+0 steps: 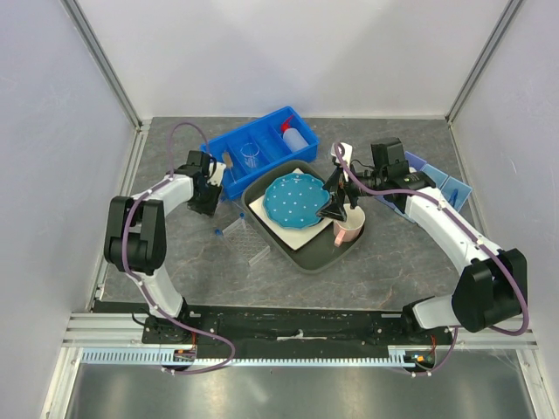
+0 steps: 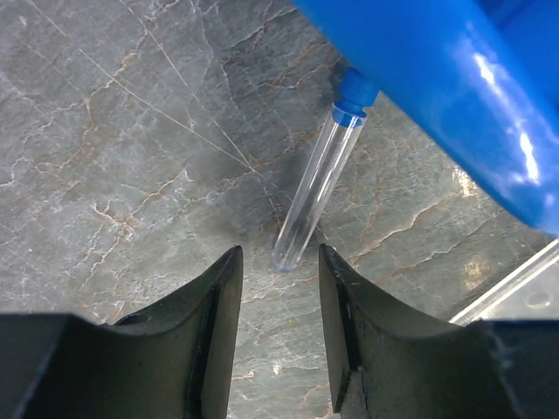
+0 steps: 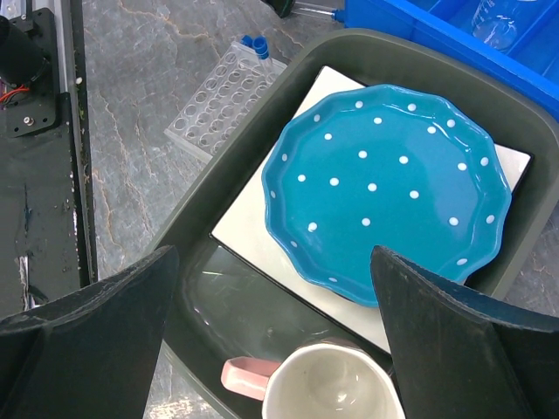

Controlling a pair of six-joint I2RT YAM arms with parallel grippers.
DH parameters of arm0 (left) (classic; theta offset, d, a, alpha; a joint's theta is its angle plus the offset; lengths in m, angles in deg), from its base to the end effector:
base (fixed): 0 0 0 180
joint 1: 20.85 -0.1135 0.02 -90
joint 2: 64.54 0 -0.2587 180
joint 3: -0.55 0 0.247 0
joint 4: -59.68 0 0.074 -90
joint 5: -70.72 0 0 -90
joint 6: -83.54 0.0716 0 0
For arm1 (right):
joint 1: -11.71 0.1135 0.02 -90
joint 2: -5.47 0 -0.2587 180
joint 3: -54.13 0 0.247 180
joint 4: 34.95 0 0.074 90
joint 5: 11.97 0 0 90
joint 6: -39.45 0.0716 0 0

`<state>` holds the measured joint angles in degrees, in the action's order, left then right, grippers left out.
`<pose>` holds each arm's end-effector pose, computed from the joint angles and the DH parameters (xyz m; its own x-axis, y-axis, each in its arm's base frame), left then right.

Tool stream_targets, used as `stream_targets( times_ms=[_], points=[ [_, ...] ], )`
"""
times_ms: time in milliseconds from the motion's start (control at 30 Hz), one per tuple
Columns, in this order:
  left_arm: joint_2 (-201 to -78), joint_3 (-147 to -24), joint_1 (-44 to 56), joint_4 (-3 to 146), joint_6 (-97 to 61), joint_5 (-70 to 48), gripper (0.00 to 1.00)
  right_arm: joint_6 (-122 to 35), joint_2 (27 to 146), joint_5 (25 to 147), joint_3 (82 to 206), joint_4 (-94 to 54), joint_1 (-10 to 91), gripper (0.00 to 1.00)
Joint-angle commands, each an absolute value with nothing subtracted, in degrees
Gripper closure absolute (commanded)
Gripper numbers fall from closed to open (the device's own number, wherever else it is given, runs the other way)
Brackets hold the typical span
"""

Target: Organize the chemistry lab equipment

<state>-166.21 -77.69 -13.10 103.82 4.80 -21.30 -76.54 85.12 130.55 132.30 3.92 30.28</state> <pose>0.3516 -0.0453 0.1341 -0.8746 0.3160 -0.3678 0.2979 0.9486 0.1065 0.2758 0.1526 0.2855 -0.2155 -0.3537 -0.9102 -0.9585 0.2550 0.1279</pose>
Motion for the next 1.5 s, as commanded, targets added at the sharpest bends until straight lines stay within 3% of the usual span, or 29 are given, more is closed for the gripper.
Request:
stream_targets(
  times_ms=[0,333,467,567,967,1133,1233,1300,1367,1467],
  points=[
    [-168.16,-79.86,-12.94,102.48,7.25,-21.22,0.54,-77.79,84.39,132.18,131.82,1.96,30.08,0.02],
    [-170.80,-81.19,-12.94,103.00,5.32,-20.69,0.72,-78.14,85.18,131.91,131.47,1.87,29.47,0.02],
    [-170.28,-79.87,-13.20,103.62,3.82,-22.35,0.92,-78.14,85.36,132.00,131.29,1.69,29.47,0.02],
    [-168.53,-78.20,-13.90,103.79,1.98,-23.15,0.98,-78.23,85.80,132.09,131.03,1.34,29.38,0.02],
    [-140.50,-69.06,-16.19,104.32,-5.32,-14.55,0.98,-81.57,86.15,129.98,129.09,0.64,29.12,0.02],
    [-126.81,-63.96,-16.01,101.26,-6.98,6.61,0.98,-84.11,85.36,125.43,132.95,1.51,29.47,0.02],
    [-122.21,-61.06,-14.44,96.44,-11.02,19.01,0.98,-79.66,89.91,123.82,143.22,6.43,29.38,0.02],
    [-118.78,-58.35,-11.37,92.48,-15.31,24.28,0.98,-77.52,95.09,132.22,152.09,14.81,29.47,0.02],
    [-116.59,-56.32,-7.69,85.62,-20.14,26.15,0.98,-77.35,100.01,138.91,160.07,21.70,32.34,0.02],
    [-115.43,-53.07,-3.03,78.69,-23.94,26.86,0.98,-79.02,101.62,135.01,164.59,31.12,40.59,0.02]
  ],
)
